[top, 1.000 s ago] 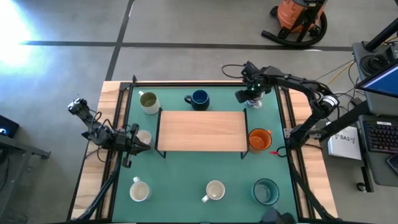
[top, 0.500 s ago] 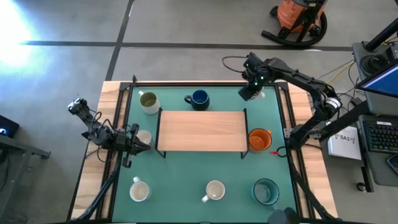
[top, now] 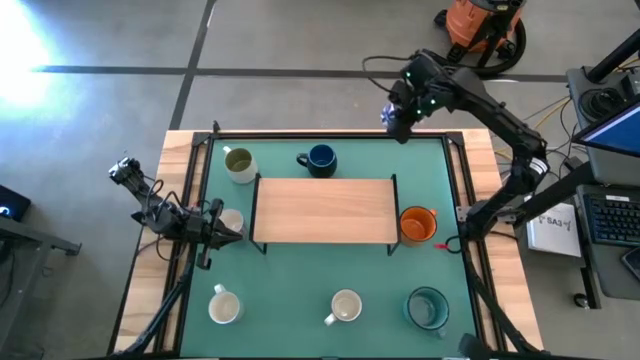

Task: Place coffee mugs
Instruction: Put the top white blue mug on the shelf

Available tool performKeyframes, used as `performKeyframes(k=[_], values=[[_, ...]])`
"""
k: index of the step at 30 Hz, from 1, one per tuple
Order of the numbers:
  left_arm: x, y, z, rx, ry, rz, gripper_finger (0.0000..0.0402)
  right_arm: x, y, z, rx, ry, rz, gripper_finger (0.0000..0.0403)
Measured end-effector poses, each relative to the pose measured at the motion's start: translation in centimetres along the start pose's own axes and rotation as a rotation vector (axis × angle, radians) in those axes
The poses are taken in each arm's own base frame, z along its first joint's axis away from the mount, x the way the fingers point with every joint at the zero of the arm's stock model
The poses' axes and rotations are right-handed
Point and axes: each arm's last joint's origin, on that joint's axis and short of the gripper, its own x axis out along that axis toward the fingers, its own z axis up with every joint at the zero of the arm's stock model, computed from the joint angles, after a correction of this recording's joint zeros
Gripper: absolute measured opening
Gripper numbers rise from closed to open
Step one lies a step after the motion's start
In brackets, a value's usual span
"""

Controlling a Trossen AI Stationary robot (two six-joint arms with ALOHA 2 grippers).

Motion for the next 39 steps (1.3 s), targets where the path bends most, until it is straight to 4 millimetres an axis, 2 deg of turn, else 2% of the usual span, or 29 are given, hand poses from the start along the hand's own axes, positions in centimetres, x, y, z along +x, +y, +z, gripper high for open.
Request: performKeyframes(k=[6, 14, 30, 39], values=[[0.0, 0.0, 0.0, 0.0, 0.0, 0.0, 0.0, -1.9, 3.7, 0.8, -0.171, -0.004, 0.072, 0.0015], [0.0, 0.0, 0.0, 0.0, 0.0, 0.0, 0.0, -3.2, 8.8, 1.0, -0.343, -0.008, 0.172, 0.0015], [0.0, 0.0, 0.0, 0.0, 0.0, 0.0, 0.0, -3.4, 16.2, -0.8, -0.526, 0.091, 0.316, 0.0015], [0.0, 0.0, 0.0, 0.0, 0.0, 0.0, 0.0, -1.1, 18.6, -0.7, -0.681, 0.164, 0.343, 0.002]])
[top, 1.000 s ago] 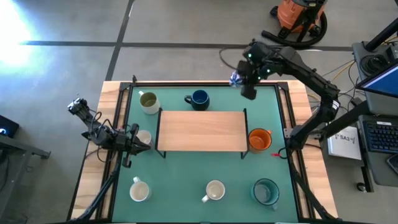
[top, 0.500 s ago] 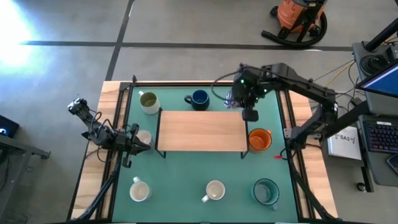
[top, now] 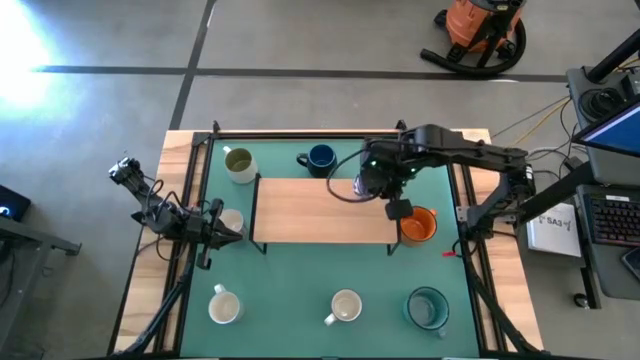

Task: Place coffee mugs
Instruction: Put the top white blue mug on the shelf

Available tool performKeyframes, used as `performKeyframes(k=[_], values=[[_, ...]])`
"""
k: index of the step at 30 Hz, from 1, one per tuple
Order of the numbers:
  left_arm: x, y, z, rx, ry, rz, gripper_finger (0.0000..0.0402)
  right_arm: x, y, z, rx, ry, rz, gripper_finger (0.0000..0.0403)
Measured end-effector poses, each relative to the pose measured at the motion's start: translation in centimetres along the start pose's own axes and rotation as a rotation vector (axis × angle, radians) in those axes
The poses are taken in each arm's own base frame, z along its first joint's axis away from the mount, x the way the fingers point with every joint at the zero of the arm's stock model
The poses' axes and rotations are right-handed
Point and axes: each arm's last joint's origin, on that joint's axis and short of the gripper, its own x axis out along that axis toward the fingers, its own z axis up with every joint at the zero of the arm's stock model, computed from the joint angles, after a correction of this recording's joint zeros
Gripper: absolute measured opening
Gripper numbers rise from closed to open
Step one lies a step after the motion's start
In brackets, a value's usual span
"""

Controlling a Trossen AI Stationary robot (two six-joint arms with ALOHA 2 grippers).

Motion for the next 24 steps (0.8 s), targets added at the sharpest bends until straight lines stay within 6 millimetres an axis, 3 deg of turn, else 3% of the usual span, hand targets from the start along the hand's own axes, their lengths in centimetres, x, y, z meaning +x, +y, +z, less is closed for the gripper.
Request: performKeyframes(k=[5, 24], values=[[0.0, 0.0, 0.0, 0.0, 0.0, 0.0, 0.0, 0.8, -0.2, -0.2, -0.067, 0.103, -0.031, 0.0022], [0.0, 0.0, 0.0, 0.0, 0.0, 0.0, 0.0, 2.2, 0.0, -0.9, -0.31, 0.177, 0.055, 0.002]])
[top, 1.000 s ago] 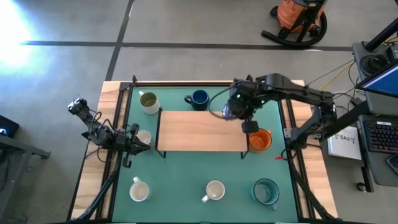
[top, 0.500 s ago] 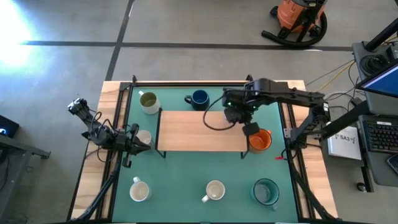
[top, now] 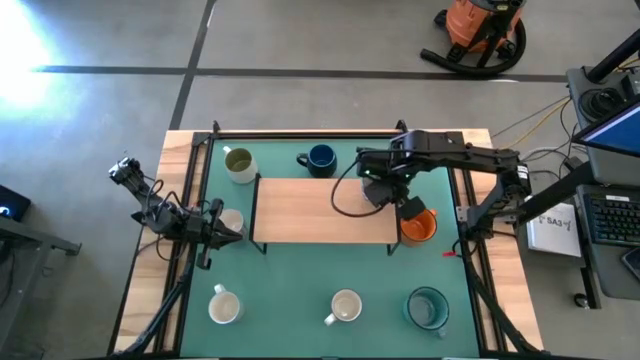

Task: Place coffee mugs
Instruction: Put the top white blue mug on the shelf

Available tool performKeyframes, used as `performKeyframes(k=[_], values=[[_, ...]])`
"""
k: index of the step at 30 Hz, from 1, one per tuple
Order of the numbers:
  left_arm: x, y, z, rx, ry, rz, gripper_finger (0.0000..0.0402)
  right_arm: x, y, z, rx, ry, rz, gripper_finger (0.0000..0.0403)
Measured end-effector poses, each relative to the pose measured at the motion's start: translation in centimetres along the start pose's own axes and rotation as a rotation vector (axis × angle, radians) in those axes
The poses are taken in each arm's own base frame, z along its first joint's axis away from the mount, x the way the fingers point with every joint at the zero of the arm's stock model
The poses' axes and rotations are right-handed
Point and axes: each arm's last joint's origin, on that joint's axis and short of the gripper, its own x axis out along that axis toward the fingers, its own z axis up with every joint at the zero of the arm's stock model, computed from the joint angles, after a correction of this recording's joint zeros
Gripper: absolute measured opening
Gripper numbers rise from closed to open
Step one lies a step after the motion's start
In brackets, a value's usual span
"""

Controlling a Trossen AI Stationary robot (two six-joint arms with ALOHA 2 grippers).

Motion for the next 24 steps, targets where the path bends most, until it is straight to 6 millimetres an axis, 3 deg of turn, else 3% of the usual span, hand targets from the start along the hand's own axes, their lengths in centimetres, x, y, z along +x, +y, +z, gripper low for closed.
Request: performKeyframes(k=[11, 24], values=[[0.0, 0.0, 0.0, 0.0, 0.0, 0.0, 0.0, 0.73, -0.22, -0.26, -0.003, 0.083, -0.058, 0.0022], [0.0, 0.0, 0.0, 0.0, 0.0, 0.0, 0.0, 0.74, -0.11, -0.2, 0.076, 0.057, -0.026, 0.0022]])
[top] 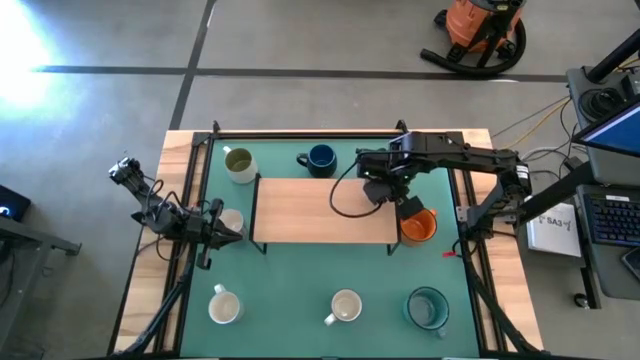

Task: Place coffee mugs
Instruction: Put the top white blue mug on the shelf

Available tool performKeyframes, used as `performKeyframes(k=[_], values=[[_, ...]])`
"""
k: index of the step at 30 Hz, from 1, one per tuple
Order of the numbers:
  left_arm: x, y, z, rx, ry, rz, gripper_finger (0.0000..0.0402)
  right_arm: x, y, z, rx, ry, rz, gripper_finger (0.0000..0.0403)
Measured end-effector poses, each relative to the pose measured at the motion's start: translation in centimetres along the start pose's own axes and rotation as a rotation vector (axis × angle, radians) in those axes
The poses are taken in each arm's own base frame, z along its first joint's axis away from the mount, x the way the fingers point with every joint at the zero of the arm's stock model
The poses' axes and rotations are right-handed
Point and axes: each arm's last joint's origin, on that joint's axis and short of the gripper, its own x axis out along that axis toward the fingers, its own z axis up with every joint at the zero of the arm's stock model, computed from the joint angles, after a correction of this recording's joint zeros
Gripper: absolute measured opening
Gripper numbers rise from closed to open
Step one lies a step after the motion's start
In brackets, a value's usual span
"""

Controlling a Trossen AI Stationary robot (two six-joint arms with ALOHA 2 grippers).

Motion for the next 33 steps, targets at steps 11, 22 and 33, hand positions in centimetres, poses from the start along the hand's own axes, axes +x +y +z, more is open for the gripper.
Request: performKeyframes(k=[11, 22, 33], values=[[0.0, 0.0, 0.0, 0.0, 0.0, 0.0, 0.0, -0.04, 0.27, 0.16, 0.015, -0.056, 0.08, 0.0023], [0.0, 0.0, 0.0, 0.0, 0.0, 0.0, 0.0, -0.04, 0.25, 0.15, 0.088, -0.053, 0.08, 0.0023], [0.0, 0.0, 0.0, 0.0, 0.0, 0.0, 0.0, 0.09, 0.12, 0.15, 0.044, -0.032, 0.049, 0.0046]])
